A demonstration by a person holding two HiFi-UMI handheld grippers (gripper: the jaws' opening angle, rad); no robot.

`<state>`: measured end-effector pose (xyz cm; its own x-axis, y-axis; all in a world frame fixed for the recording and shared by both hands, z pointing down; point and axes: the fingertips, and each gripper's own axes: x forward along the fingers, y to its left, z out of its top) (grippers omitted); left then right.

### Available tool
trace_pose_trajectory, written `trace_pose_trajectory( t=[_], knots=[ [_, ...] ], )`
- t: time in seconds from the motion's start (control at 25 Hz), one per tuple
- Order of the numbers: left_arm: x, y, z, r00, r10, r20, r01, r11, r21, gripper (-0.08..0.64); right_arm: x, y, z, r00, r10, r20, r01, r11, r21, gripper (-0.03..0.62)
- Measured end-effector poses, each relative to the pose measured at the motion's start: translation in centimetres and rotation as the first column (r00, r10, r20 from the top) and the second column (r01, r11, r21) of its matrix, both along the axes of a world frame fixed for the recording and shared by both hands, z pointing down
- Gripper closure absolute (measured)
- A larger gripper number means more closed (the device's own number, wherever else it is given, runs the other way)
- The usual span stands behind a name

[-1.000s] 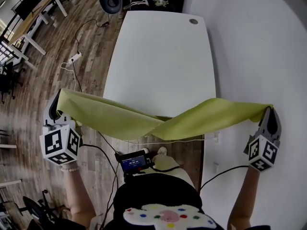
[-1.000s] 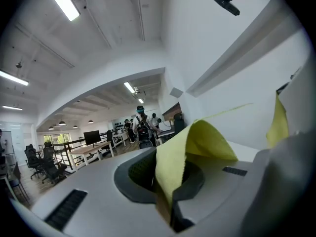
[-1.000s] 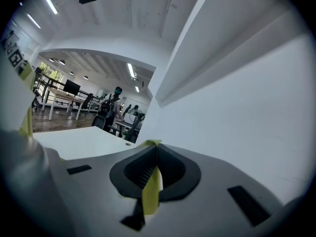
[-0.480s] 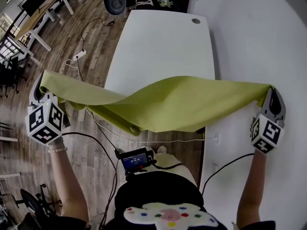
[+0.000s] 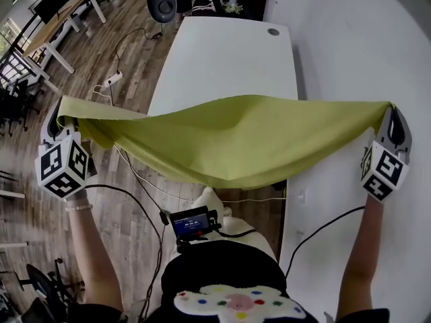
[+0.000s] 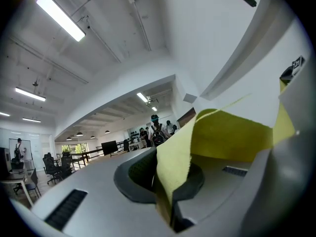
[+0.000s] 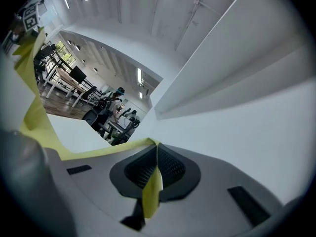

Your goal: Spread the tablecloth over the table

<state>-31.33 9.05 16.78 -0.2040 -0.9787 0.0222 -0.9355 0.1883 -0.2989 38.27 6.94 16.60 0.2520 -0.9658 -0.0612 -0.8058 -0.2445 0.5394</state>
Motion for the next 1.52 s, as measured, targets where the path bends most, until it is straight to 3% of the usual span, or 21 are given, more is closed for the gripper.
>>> trace_pose_trajectory(
  t=[0.32,0.52,0.68,1.0,1.28,1.52],
  knots=[
    [0.1,-1.8,-1.3,1.0,0.004,-0.002,-0.004,1.0,0.027,0.549,1.0,-1.7,-4.1,0.998,0.041,-0.057,-0.038,0.997,0.063,0.56],
    [-0.6,-5.6,-1.7,1.0,0.028,-0.005,-0.028,1.0,0.007,0.549,0.5,-4.1,-4.3,0.995,0.027,-0.099,-0.023,0.999,0.044,0.56],
    [-1.0,-9.2,-1.1,0.999,0.047,0.003,-0.047,0.998,-0.03,0.549,0.3,-6.4,-2.5,0.993,0.015,-0.115,-0.016,1.0,-0.012,0.56],
    [-1.1,-17.1,2.0,0.994,0.089,0.059,-0.079,0.986,-0.145,0.549,0.1,-12.5,1.9,0.998,-0.021,-0.059,0.012,0.988,-0.154,0.56],
    [-2.3,-23.2,5.5,0.998,0.06,0.019,-0.054,0.973,-0.226,0.549,0.5,-18.4,6.3,0.999,-0.03,-0.024,0.022,0.961,-0.277,0.56],
    [-3.9,-28.3,7.7,0.998,0.052,0.044,-0.037,0.958,-0.283,0.549,1.6,-22.8,10.2,0.998,0.01,-0.058,-0.032,0.926,-0.375,0.56]
  ],
)
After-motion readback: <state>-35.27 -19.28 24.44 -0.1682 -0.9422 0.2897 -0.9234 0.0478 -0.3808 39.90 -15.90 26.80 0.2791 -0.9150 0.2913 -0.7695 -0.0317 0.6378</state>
